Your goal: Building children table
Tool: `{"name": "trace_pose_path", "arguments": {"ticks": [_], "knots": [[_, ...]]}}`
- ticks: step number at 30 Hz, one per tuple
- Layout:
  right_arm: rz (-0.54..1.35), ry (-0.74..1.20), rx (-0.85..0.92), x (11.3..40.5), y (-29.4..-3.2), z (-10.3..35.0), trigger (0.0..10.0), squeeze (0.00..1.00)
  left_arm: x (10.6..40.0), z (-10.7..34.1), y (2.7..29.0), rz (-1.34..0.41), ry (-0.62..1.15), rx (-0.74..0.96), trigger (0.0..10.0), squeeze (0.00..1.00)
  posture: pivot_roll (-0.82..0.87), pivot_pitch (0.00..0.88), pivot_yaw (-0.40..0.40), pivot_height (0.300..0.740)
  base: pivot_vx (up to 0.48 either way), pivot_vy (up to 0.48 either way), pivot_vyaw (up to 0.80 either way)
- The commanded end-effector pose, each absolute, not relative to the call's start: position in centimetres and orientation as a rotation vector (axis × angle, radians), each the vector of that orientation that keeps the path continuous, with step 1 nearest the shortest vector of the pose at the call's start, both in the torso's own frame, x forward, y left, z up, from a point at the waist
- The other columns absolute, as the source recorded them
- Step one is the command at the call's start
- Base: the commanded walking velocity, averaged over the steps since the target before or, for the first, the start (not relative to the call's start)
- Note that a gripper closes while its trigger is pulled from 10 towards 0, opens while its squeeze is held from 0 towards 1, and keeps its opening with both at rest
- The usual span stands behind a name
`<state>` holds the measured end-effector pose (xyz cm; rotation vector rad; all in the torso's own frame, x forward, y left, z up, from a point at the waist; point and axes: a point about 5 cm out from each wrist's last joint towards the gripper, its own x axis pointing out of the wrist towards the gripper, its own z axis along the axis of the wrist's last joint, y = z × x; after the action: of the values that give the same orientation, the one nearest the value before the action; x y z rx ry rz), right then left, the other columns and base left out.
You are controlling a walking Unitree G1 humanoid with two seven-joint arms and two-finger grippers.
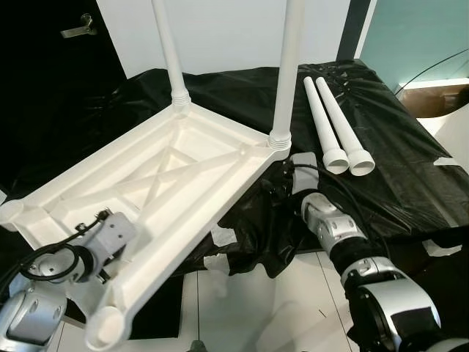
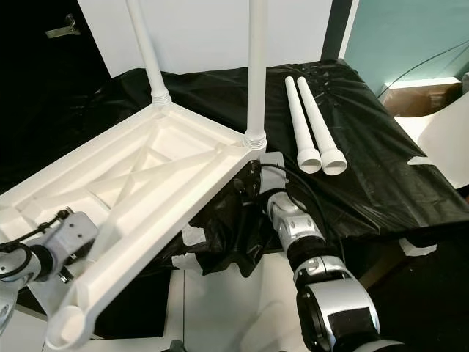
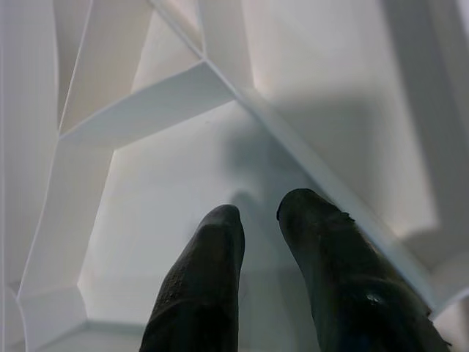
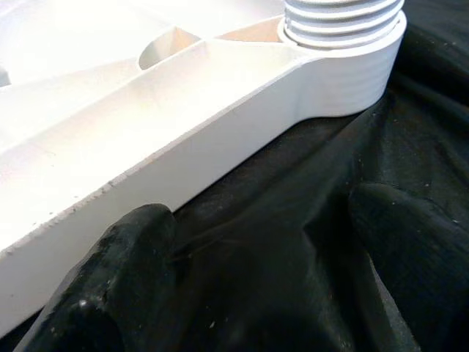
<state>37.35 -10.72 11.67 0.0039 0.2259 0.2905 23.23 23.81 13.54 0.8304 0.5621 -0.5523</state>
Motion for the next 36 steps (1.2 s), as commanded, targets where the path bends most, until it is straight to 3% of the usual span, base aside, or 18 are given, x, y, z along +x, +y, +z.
{"name": "trace_pose_path", "arguments": {"ticks": [1, 24, 31, 36], "knots": [[0.284, 0.239, -0.002, 37.5, -11.1, 11.5, 10.0, 0.0, 22.4, 12.9, 22.4, -0.71, 0.609, 0.782, 10.0, 0.0, 0.11, 0.005, 0.028, 0.74, 0.0, 0.0, 0.0], [0.304, 0.238, -0.043, 38.9, -11.2, 12.9, 10.0, 0.0, 21.3, 13.9, 14.6, -0.948, 0.457, 0.492, 10.0, 0.0, 0.12, 0.003, 0.029, 0.74, 0.0, 0.0, 0.0], [0.296, 0.228, -0.045, 39.1, -11.3, 13.2, 10.0, 0.0, 23.3, 14.6, 15.4, -0.815, 0.393, 0.517, 10.0, 0.0, 0.12, 0.006, 0.027, 0.74, 0.0, 0.0, 0.0], [0.293, 0.22, -0.051, 39.0, -11.7, 13.1, 10.0, 0.0, 24.9, 16.3, 19.1, -0.637, 0.321, 0.606, 10.0, 0.0, 0.11, 0.013, 0.021, 0.74, 0.0, 0.0, 0.0]]}}
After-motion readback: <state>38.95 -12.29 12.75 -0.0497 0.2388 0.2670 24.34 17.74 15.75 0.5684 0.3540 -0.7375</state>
